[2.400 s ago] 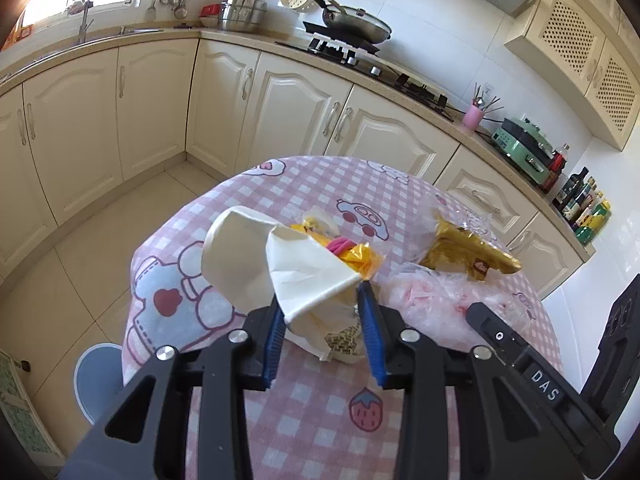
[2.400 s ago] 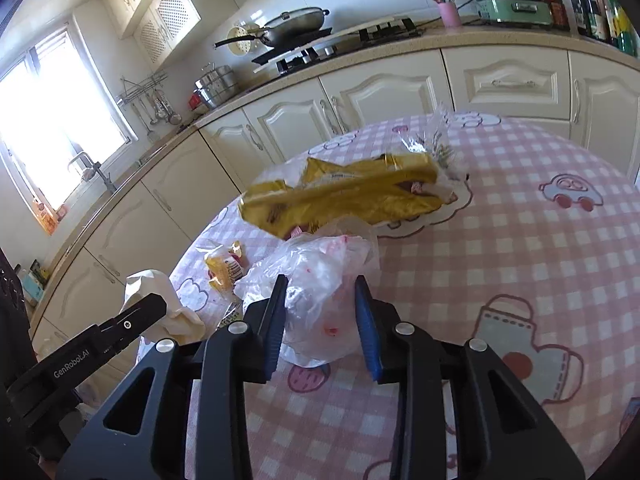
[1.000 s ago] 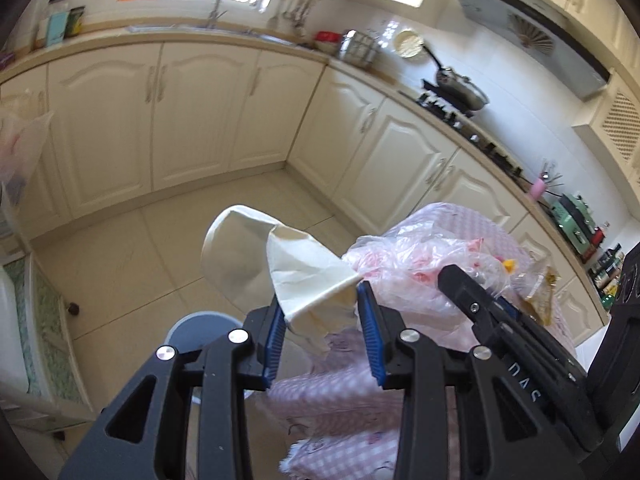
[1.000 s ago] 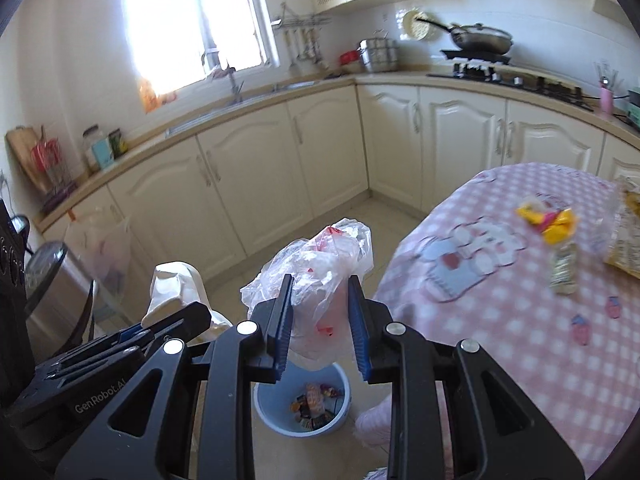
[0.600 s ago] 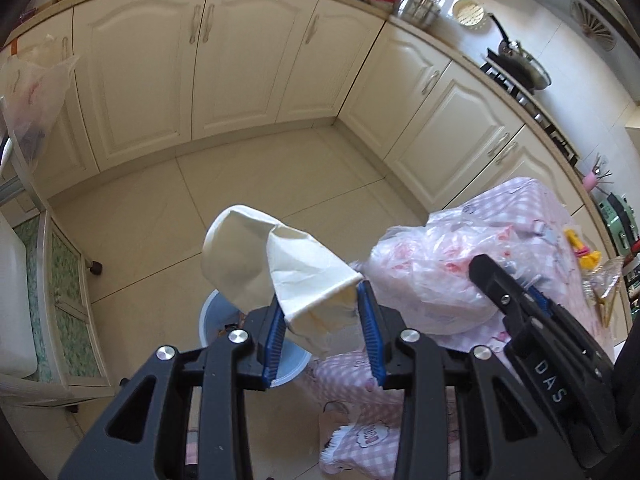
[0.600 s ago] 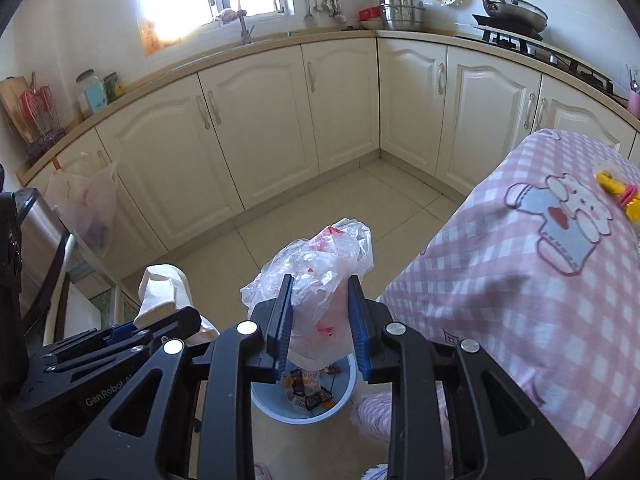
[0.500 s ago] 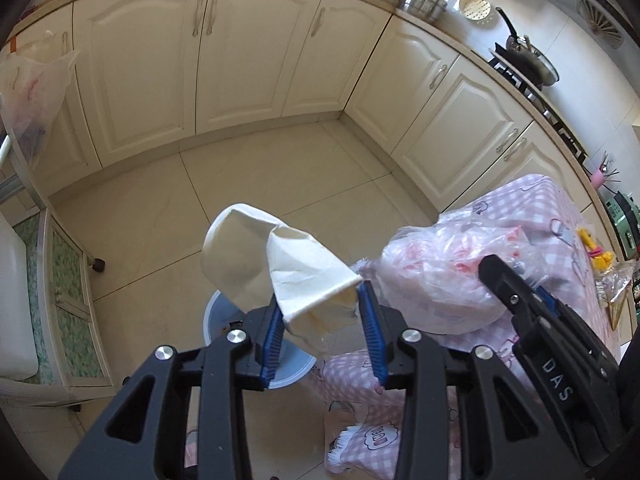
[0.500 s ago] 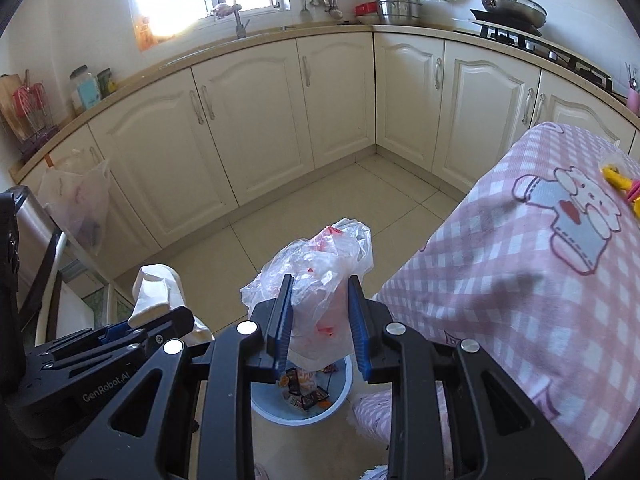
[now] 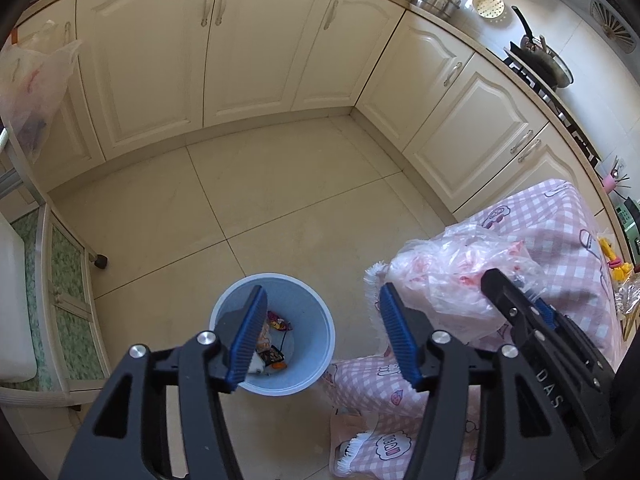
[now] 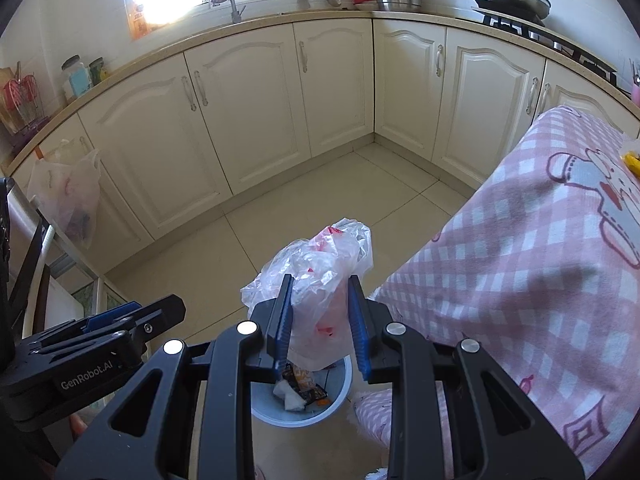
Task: Collect trash
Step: 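Carry the white paper and plastic bag over the bucket and release both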
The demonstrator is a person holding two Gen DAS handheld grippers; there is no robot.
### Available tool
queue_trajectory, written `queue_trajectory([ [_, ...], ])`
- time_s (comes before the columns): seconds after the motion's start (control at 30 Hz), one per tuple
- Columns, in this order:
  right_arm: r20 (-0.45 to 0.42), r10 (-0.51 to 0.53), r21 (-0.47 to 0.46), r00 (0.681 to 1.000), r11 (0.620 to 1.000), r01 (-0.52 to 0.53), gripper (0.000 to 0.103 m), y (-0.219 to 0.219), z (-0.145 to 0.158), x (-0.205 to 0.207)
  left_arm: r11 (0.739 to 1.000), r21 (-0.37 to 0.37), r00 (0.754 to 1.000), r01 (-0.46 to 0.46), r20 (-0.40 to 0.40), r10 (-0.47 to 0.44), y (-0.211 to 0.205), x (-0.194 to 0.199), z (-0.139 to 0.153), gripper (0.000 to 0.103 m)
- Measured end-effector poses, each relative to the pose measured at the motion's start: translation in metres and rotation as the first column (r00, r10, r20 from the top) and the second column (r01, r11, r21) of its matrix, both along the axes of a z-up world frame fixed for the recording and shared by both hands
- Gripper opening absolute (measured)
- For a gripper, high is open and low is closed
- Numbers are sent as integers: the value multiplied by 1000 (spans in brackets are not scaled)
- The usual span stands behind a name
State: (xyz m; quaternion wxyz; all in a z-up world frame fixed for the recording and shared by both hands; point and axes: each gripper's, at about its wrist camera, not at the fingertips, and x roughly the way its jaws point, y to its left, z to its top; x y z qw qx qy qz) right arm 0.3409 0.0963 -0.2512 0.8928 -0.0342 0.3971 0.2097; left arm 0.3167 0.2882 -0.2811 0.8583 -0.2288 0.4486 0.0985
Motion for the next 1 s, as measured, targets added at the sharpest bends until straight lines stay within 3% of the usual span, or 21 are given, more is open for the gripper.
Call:
queue_trajectory([
  [0.47,-17,40,18,999,999,-40,26,22,-4,-2,1000,-9,1000,-22,7,22,9,-8,0,57],
  [0.73,-17,23,76,1000,997,-21,41,27,-2,5,999,-6,998,-51,30,51,17,-13,11,57],
  [1.0,1,12,97,1000,995,-12,42,11,13,0,999,-2,998,-36,48,36,6,-15,25,57],
])
